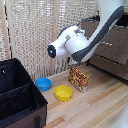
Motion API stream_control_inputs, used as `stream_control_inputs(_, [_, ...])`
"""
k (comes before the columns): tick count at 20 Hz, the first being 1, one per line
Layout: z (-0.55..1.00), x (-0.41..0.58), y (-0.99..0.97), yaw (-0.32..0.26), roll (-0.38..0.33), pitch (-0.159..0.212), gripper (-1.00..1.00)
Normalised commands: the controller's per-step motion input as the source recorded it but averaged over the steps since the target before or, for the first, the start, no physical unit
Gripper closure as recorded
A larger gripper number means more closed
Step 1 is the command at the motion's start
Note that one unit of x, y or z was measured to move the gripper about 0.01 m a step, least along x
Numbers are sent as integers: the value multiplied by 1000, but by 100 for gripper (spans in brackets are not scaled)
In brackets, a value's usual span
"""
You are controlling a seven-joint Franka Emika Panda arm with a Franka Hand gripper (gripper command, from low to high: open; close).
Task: Kindly move your gripper toward the top drawer's handle. With caution, hold the handle robustly using your gripper and pull open the top drawer. Let the handle go. Relocate your gripper to the bowl placed in the background. Gently hold the bowl using your gripper. Bring the gripper and the bowl to the ajar drawer. Softly release the bowl into it.
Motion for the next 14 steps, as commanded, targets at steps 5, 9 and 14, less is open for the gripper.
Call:
stream_control_inputs(5, [0,147,166,-205,375,90,-100])
stream_control_inputs(9, [-1,169,192,-187,375,109,-100])
stream_control_inputs(14, [-2,240,286,-154,375,125,-100])
